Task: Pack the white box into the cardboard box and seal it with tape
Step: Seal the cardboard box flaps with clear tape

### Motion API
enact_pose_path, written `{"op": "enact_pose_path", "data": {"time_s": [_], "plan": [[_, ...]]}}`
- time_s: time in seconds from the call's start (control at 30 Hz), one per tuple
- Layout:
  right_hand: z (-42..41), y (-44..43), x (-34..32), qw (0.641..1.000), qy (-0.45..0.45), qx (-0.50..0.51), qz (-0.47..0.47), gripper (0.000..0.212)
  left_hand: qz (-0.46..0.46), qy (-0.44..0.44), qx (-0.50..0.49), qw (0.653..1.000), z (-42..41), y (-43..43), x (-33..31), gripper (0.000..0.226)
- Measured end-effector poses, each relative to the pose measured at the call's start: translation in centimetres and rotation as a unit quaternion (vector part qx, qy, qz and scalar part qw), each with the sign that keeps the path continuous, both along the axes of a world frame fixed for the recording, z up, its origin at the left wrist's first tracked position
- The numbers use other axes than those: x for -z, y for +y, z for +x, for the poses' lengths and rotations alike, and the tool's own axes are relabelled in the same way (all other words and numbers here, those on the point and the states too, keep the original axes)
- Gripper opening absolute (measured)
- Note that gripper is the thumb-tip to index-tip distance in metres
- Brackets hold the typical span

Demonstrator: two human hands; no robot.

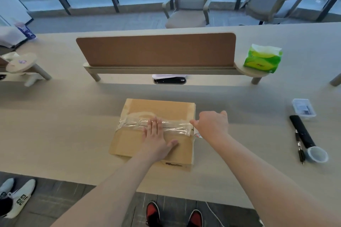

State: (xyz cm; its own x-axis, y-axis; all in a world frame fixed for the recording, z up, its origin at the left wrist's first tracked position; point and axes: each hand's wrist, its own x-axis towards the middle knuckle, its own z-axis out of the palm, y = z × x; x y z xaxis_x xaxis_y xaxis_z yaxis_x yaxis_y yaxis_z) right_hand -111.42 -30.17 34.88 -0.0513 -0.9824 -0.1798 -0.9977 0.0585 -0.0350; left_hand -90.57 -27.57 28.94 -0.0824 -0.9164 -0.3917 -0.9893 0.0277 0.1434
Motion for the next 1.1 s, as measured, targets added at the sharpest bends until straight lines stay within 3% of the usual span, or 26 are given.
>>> {"op": "enact_pose_path", "data": {"time_s": [0.13, 0.3, 0.37, 0.57, 0.87, 1.1], "plan": [[0.0, -0.1, 0.1, 1.0, 0.002, -0.011, 0.003, 0.055, 0.008, -0.012, -0.004, 1.0, -0.3, 0.0, 0.0, 0.11], [-2.2, -0.6, 1.1, 0.983, -0.175, 0.034, 0.052, 0.061, 0.013, -0.015, -0.007, 1.0, -0.4, -0.2, 0.1, 0.11], [-2.7, -0.7, 1.0, 0.975, -0.206, 0.044, 0.066, 0.061, 0.014, -0.019, -0.008, 1.0, -0.4, -0.2, 0.2, 0.11], [-2.7, -0.5, 1.1, 0.998, -0.059, 0.006, 0.01, 0.065, 0.035, -0.028, -0.003, 0.999, -0.5, -0.5, -0.6, 0.11], [-3.1, 0.5, 2.9, 0.997, -0.065, 0.025, 0.027, 0.047, 0.026, -0.049, 0.002, 0.998, -1.9, -0.3, -1.6, 0.101], [-3.0, 1.0, 6.1, 0.993, -0.103, 0.061, 0.007, 0.059, -0.009, 0.014, 0.155, 0.988, -4.5, 0.2, -1.7, 0.064]]}}
